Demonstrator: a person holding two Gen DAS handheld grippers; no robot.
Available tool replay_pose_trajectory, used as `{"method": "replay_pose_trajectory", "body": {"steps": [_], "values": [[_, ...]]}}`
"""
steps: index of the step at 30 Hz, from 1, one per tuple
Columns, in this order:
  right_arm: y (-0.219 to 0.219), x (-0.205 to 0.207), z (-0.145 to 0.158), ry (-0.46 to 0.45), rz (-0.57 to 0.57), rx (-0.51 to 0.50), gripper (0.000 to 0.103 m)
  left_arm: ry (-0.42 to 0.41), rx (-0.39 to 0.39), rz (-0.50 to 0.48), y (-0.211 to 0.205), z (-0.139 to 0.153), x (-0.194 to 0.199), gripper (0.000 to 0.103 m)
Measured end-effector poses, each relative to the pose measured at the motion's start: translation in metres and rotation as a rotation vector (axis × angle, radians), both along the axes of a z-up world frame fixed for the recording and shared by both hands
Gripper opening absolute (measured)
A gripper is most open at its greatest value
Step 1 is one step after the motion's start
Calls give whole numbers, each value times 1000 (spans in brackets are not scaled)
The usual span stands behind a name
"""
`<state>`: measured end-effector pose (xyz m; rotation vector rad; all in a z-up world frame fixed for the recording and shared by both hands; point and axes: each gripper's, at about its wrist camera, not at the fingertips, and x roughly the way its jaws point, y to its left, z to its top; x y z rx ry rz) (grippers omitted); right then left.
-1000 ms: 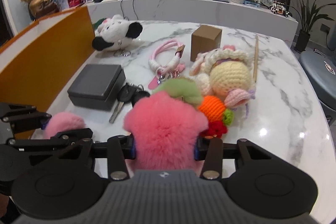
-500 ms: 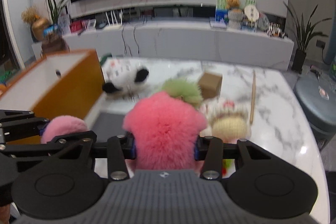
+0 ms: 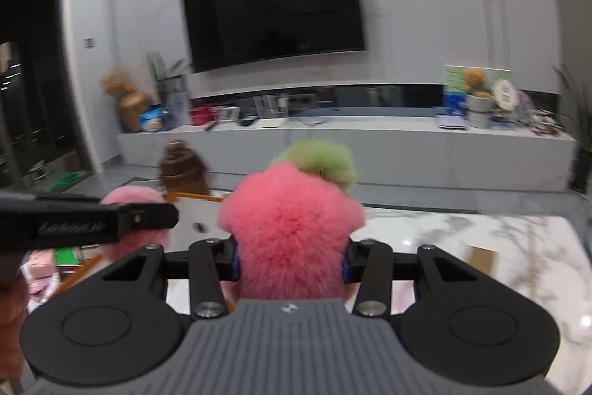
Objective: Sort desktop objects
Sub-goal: 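Lift both pompoms and carry them over the white storage box with both tools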
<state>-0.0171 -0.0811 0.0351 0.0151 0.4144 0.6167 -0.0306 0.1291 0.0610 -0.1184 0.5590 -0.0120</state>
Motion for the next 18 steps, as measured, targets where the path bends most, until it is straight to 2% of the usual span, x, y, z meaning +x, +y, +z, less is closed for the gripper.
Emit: {"method": "replay_pose_trajectory", "body": {"steps": [7, 13, 18], "values": [[74, -17, -13, 11, 195, -45, 47, 110, 9, 62, 51, -25, -2, 25], [121, -19, -40, 98, 263, -193, 47, 212, 29, 58, 65, -50, -5, 25], [141, -14, -59, 156, 288, -290, 47, 273, 63, 50, 61, -63, 0, 26]]}}
